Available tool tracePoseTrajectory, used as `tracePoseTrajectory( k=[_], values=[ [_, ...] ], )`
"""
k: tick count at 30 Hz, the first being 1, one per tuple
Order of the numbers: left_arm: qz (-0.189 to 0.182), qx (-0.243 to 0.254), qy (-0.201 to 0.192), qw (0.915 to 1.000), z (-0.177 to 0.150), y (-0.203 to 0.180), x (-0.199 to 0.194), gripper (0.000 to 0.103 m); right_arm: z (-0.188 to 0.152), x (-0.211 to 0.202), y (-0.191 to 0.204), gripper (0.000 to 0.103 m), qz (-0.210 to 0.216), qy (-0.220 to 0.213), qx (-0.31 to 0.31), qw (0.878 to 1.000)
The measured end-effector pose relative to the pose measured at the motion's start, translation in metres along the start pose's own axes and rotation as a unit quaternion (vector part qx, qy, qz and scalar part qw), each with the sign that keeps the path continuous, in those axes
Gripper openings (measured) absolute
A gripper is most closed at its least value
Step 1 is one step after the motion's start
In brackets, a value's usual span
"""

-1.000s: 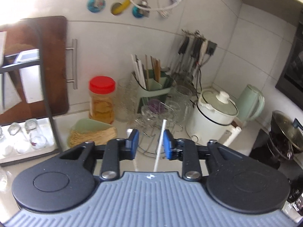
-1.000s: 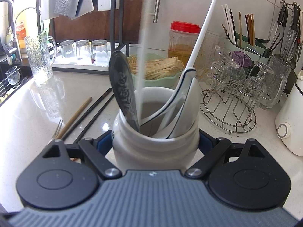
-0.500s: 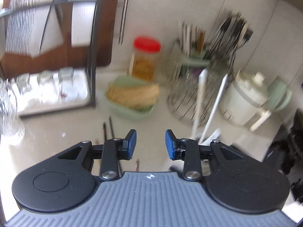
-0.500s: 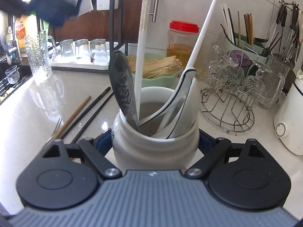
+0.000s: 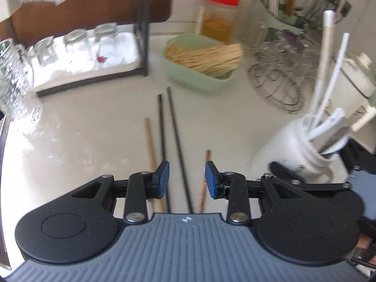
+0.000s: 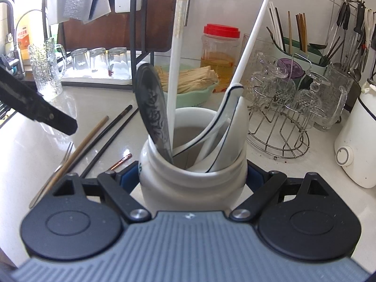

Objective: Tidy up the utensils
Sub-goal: 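Move the left gripper over the loose wooden chopstick on the counter, then close the left gripper on the wooden chopstick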

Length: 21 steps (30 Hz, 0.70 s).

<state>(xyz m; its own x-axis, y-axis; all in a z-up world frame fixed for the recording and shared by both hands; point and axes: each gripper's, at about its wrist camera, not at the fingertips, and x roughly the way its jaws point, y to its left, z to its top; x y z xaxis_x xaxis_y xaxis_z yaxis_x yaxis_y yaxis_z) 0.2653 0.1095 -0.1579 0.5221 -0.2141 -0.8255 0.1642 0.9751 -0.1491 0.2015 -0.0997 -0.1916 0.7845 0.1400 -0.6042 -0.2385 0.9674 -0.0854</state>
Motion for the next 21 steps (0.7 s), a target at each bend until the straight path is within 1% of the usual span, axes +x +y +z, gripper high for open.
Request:
tracePoseTrajectory(
  k=[6, 8, 11, 15, 21],
  values=[
    [0.026, -0.049, 0.012, 0.9984, 0.005, 0.029, 0.027, 0.037, 0.001, 0.0, -0.001, 0.092, 0.006, 0.002, -0.005, 1.0],
    [0.029, -0.059, 0.013, 0.9978, 0.007, 0.036, 0.036, 0.032, 0.001, 0.0, -0.001, 0.092, 0.007, 0.004, -0.005, 1.0],
    [0.032, -0.058, 0.016, 0.9977, 0.011, 0.043, 0.049, 0.026, 0.002, 0.0, -0.001, 0.092, 0.006, 0.008, -0.004, 1.0],
    [0.031, -0.059, 0.019, 0.9976, 0.019, 0.045, 0.064, 0.023, 0.001, 0.0, -0.001, 0.092, 0.007, 0.006, -0.003, 1.0],
    [0.051, -0.066, 0.019, 0.9964, 0.03, 0.045, 0.082, 0.015, -0.001, -0.001, -0.001, 0.092, 0.007, 0.003, -0.004, 1.0]
  ],
)
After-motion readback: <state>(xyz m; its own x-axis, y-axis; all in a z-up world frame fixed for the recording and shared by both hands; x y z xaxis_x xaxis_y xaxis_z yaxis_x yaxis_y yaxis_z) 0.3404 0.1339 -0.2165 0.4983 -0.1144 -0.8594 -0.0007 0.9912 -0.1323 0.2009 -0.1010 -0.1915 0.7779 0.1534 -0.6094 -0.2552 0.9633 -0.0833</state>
